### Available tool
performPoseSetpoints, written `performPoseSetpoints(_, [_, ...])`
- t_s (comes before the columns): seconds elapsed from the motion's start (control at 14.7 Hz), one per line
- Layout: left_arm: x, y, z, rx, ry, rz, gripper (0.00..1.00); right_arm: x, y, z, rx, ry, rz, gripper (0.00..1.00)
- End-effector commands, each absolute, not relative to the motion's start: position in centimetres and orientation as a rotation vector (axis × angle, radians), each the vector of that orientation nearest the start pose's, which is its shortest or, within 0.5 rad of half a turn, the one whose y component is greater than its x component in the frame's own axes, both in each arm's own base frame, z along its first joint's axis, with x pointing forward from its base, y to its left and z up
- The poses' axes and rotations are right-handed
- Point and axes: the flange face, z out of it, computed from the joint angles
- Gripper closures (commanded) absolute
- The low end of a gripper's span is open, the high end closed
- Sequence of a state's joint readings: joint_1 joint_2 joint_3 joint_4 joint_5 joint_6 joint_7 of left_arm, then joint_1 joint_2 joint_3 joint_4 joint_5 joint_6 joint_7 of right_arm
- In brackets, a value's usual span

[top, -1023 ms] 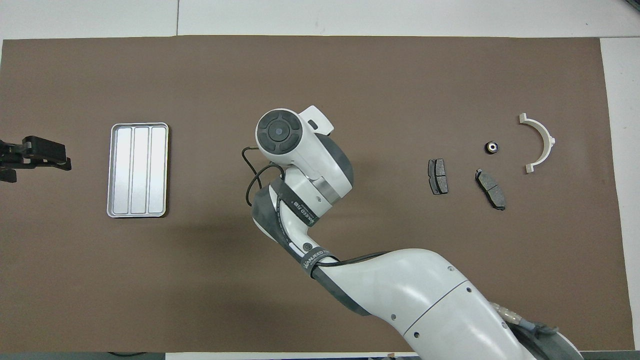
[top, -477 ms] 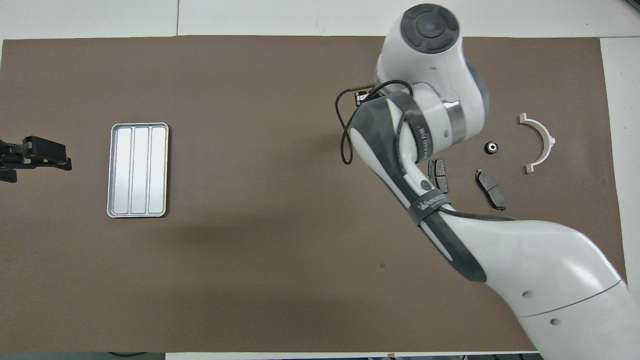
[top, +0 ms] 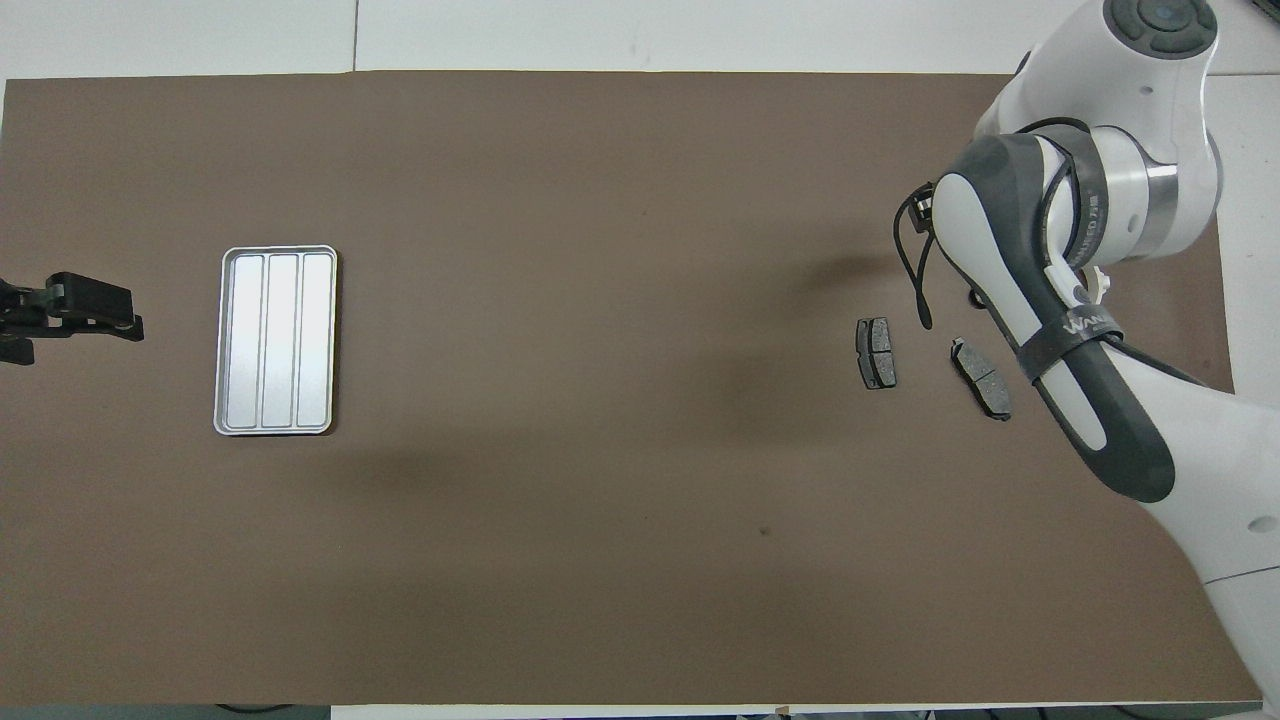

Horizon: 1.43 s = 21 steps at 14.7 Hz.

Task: Place bearing gear from tray to pile
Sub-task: 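Carry the gear with the right gripper toward the other gear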

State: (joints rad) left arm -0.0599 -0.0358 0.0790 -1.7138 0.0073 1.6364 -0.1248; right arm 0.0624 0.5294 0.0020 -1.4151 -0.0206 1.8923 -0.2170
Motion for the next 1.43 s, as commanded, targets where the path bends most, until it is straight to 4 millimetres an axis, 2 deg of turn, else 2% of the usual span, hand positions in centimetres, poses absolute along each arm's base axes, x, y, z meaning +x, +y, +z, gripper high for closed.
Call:
performPoseSetpoints(0.0, [54.0,1.2,58.5,-3.115,-0.205,0.047,0.00,67.4,3.3,37.6,-3.098,-0.507,0.041,1.00])
performPoseSetpoints(0.2, [54.0,1.2,58.5,-3.115,-0.205,0.047,0.00,65.9,3.2,35.8,-3.101,-0.507,0.000,1.00])
performPoseSetpoints(0.48, [54.0,1.2,58.5,-3.115,-0.205,0.047,0.00,65.0,2.9,33.7,-3.102,-0.500,-0.003,1.00])
performPoseSetpoints(1.36, [54.0,1.2,58.4,-3.114,-0.205,0.049,0.00,62.6,3.1,29.5,-3.103,-0.491,-0.012,1.00])
